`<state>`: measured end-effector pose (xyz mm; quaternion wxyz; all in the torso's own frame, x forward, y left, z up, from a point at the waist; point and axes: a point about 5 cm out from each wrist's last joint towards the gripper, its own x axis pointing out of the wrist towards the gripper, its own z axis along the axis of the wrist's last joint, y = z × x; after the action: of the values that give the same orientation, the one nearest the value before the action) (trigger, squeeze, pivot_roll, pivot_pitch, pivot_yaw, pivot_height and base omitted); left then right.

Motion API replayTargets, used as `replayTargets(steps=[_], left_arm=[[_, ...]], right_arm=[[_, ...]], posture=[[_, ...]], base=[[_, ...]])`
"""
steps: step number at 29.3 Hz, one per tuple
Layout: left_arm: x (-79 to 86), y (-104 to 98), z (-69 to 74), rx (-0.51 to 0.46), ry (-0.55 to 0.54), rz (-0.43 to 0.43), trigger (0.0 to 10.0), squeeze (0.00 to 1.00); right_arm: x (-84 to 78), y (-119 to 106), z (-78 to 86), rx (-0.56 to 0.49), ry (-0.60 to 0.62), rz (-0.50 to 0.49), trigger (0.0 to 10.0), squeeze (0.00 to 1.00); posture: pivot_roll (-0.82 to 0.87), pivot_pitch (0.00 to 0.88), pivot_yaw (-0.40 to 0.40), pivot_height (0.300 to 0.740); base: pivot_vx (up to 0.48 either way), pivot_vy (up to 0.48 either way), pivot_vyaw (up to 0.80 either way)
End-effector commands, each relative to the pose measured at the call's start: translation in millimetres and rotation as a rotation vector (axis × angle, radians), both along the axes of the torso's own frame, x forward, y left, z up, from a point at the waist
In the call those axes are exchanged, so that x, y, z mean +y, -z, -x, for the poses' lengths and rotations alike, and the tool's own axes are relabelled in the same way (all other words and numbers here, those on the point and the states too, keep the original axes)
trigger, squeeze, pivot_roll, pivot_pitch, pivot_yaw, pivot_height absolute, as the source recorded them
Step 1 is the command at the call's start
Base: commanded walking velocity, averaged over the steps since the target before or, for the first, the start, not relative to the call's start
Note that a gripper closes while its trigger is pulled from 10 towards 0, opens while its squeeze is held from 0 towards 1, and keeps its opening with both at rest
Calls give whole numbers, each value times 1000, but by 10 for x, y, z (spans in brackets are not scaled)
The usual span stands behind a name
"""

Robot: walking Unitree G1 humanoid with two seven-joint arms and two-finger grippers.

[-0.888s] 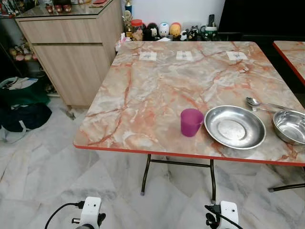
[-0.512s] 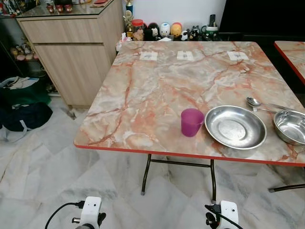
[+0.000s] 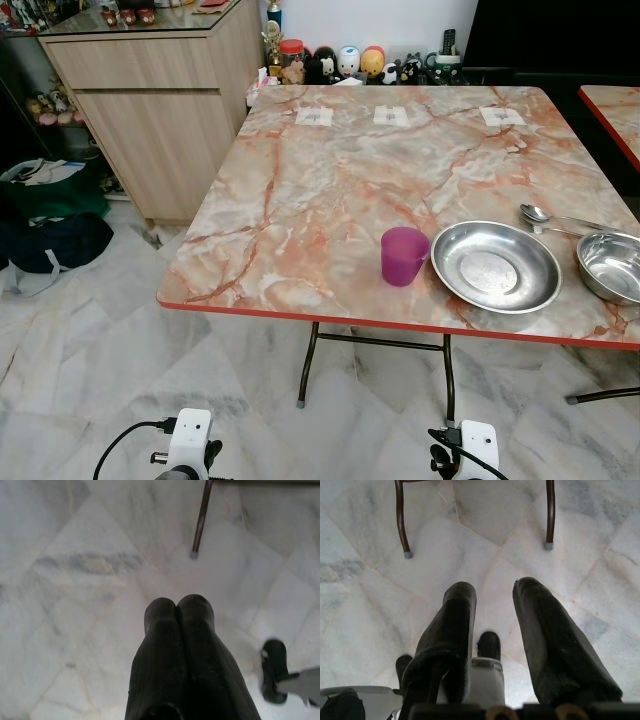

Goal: Setting the table

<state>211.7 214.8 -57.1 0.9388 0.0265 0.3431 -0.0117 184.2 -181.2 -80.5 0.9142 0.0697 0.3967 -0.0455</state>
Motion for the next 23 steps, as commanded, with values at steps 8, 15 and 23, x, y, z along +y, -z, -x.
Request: replayTargets(steps=[8, 15, 23], left_arm=[[24, -20, -9, -25, -15, 0, 10000, 0], [24, -20, -9, -25, -15, 0, 10000, 0], [-73, 15, 25, -21, 5, 8, 10000, 0]], right_arm=[[12, -31, -53, -31, 15, -5, 10000, 0], [12, -31, -53, -31, 15, -5, 10000, 0], [-201, -341, -349, -304, 220, 35, 10000, 0]], posture=[[-9, 59, 17, 740], [-9, 59, 17, 740], [-40, 67, -24, 740]], base=[[0, 0, 0], [0, 0, 0], [0, 0, 0]])
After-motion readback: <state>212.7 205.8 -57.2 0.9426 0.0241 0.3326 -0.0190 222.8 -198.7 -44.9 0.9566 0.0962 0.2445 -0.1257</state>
